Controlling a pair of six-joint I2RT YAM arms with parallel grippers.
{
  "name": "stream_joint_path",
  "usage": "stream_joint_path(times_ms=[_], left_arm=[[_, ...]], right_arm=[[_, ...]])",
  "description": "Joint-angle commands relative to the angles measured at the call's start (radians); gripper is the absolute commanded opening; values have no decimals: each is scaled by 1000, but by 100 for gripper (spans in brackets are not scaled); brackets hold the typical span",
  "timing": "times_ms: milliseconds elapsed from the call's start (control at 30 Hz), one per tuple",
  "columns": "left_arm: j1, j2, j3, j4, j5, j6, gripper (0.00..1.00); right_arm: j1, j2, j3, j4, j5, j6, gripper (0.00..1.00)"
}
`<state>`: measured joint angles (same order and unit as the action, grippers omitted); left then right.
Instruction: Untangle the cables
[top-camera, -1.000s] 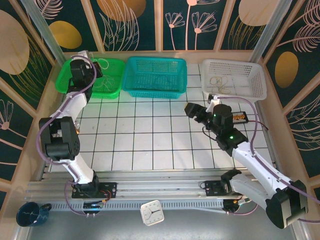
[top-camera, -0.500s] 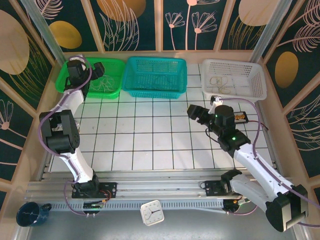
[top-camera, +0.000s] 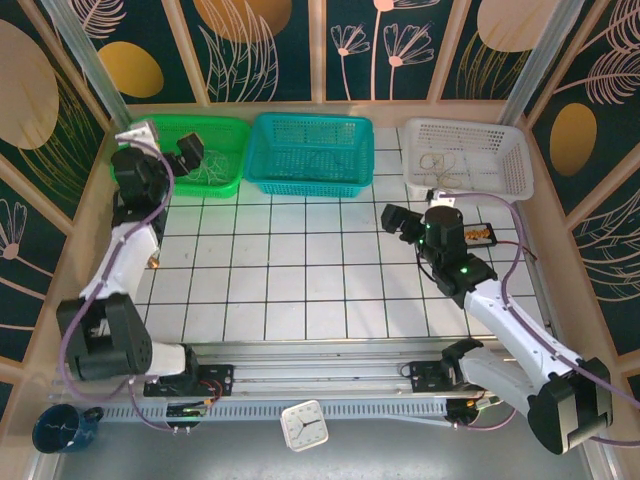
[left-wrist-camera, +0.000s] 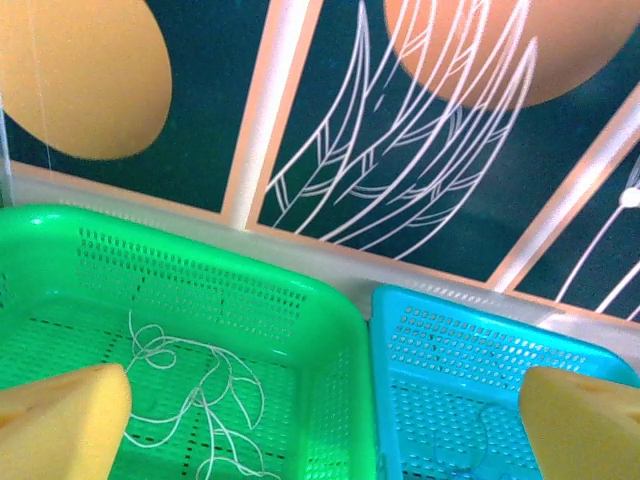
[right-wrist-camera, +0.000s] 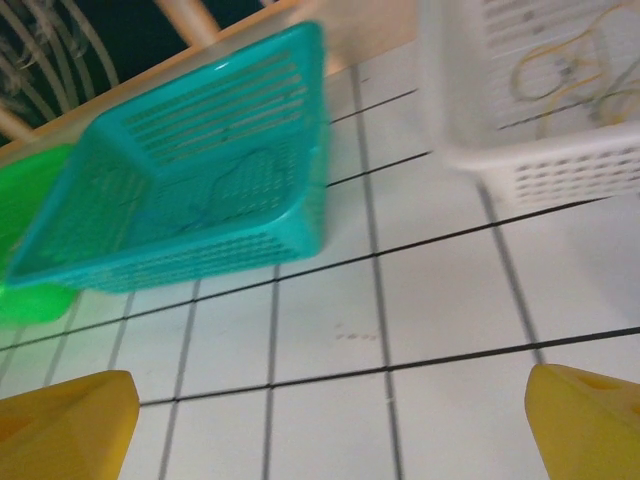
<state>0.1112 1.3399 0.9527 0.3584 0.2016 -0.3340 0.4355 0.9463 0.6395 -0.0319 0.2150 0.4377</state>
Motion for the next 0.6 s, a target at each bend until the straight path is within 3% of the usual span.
stream_joint_path(times_ms=[0, 167, 267, 333, 433, 567], left_arm=[[-1, -107, -148, 130, -11, -3, 99], [-1, -250, -366, 226, -98, -22, 99], [-1, -304, -465, 269, -160, -2, 99], [-1, -333, -534, 326, -202, 19, 99], [-1, -342, -610, 411, -267, 65, 99], [-1, -263, -648, 473, -293, 131, 99]], right_arm=[[-18, 10, -41, 110, 213, -60, 99], [-67, 89, -117, 301, 261, -221, 99], [-92, 188, -113, 324, 367, -265, 99], [-121, 219, -173, 450, 372, -294, 99], [-177, 251, -210, 516, 361, -269, 99], [-214, 306, -232, 651, 358, -354, 99]])
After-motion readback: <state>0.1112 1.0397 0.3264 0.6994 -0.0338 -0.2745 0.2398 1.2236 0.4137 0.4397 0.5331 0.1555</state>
